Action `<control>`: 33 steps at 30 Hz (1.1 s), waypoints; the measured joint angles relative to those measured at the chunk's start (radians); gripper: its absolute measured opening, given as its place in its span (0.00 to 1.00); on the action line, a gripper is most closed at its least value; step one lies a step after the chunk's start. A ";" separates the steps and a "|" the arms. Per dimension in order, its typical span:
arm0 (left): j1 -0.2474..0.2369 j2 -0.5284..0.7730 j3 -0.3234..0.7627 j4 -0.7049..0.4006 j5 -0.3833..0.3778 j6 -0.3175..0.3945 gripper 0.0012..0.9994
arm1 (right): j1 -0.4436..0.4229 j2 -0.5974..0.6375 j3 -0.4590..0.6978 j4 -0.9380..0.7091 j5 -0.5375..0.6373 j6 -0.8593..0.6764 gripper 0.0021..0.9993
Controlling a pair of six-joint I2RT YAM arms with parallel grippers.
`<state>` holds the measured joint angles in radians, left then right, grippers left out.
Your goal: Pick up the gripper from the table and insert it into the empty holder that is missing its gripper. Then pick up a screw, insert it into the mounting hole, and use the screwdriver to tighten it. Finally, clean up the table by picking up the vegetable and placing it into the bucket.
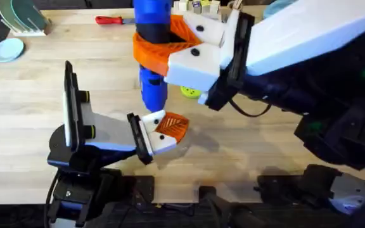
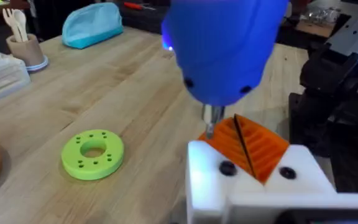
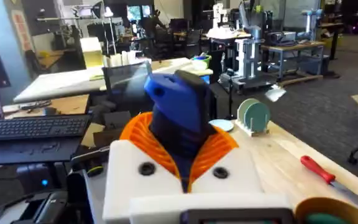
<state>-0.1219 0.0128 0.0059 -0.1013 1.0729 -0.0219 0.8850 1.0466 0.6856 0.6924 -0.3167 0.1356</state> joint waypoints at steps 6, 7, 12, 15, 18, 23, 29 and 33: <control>0.000 0.000 0.000 0.000 0.000 0.000 0.00 | 0.000 0.000 0.000 0.003 -0.034 0.008 0.02; 0.000 0.000 0.000 0.000 0.000 0.000 0.00 | 0.000 0.000 0.000 0.004 -0.044 0.013 0.02; 0.000 0.000 0.000 0.000 0.000 0.000 0.00 | 0.000 0.000 0.000 -0.005 -0.057 0.018 0.02; 0.000 0.000 0.000 0.000 0.000 0.000 0.00 | 0.000 0.000 0.000 -0.016 -0.063 0.018 0.02; 0.000 0.000 0.000 0.000 0.000 0.000 0.00 | 0.000 0.000 0.000 -0.025 -0.067 0.019 0.02; 0.000 0.000 0.000 0.000 0.000 0.000 0.00 | 0.000 0.000 0.000 -0.026 -0.066 0.019 0.02; 0.000 0.000 0.000 0.000 0.000 0.000 0.00 | 0.000 0.011 0.000 -0.022 -0.066 0.019 0.02; 0.000 0.000 0.000 0.000 0.000 0.000 0.00 | 0.000 0.039 0.000 -0.018 -0.065 0.022 0.02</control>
<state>-0.1223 0.0128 0.0059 -0.1017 1.0733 -0.0223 0.8852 1.0860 0.6853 0.6744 -0.3821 0.1578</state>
